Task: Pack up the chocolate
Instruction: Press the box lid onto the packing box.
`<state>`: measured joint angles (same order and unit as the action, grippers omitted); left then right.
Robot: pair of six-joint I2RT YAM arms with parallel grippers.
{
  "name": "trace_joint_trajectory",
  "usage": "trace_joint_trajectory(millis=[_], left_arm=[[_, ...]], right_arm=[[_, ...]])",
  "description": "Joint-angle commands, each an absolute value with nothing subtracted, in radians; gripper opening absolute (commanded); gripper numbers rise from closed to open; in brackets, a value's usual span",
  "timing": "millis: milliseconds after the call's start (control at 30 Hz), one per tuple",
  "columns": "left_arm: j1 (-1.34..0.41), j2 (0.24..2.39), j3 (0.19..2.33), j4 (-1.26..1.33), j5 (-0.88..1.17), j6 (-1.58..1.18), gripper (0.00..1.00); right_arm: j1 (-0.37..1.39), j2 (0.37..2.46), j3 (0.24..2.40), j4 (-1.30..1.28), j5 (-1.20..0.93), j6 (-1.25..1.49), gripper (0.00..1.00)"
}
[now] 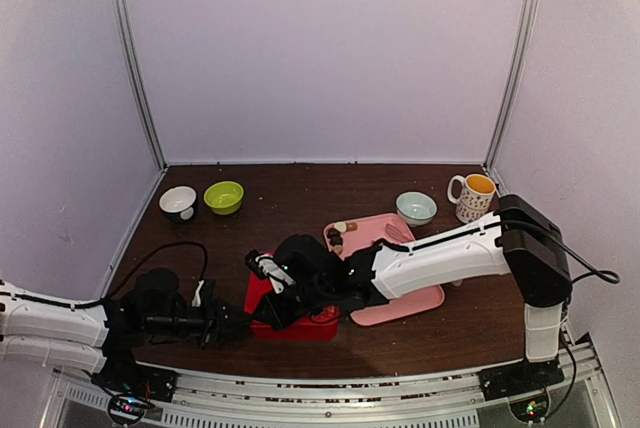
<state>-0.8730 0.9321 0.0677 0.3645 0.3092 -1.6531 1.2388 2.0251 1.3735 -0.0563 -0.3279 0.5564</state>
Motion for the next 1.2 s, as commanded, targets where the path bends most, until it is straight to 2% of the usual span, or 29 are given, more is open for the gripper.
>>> trace_joint_trajectory(millis=[0, 333, 533, 633, 767, 867, 933, 1000, 1100, 1167], left_arm=[[-0.875, 0.952, 0.034, 0.156, 0.217, -1.612, 0.2], [-0.876, 0.878, 0.045, 0.065, 0.194, -1.609, 0.2], [-0.876, 0.878, 0.05, 0.067, 0.195, -1.608, 0.2], [-0.876, 0.883, 0.053, 0.072, 0.196, -1.605, 0.2], [-0.876, 0.905, 0.061, 0.095, 0.205, -1.595, 0.2], [-0.876, 0.933, 0.07, 0.114, 0.217, -1.586, 0.2], [-0.876, 0.948, 0.076, 0.13, 0.221, -1.583, 0.2], [-0.876, 0.961, 0.079, 0.144, 0.222, -1.582, 0.2], [-0.876, 0.976, 0.085, 0.156, 0.225, -1.579, 0.21], [-0.876, 0.98, 0.087, 0.157, 0.225, -1.577, 0.22]], right_arm=[[1.257, 2.004, 1.327, -0.221, -0.316, 0.551, 0.0], [1.128, 1.903, 1.4, -0.269, -0.226, 0.466, 0.0], [1.014, 1.905, 1.416, -0.324, -0.122, 0.408, 0.06], [0.983, 1.944, 1.466, -0.36, -0.079, 0.381, 0.29], [0.949, 2.014, 1.526, -0.359, -0.106, 0.366, 0.45], [0.94, 2.069, 1.578, -0.358, -0.159, 0.349, 0.65], [0.94, 2.1, 1.609, -0.36, -0.198, 0.334, 0.73], [0.937, 2.139, 1.654, -0.381, -0.277, 0.318, 0.75], [0.935, 2.182, 1.687, -0.412, -0.403, 0.291, 0.63], [0.936, 2.18, 1.667, -0.411, -0.44, 0.286, 0.6]])
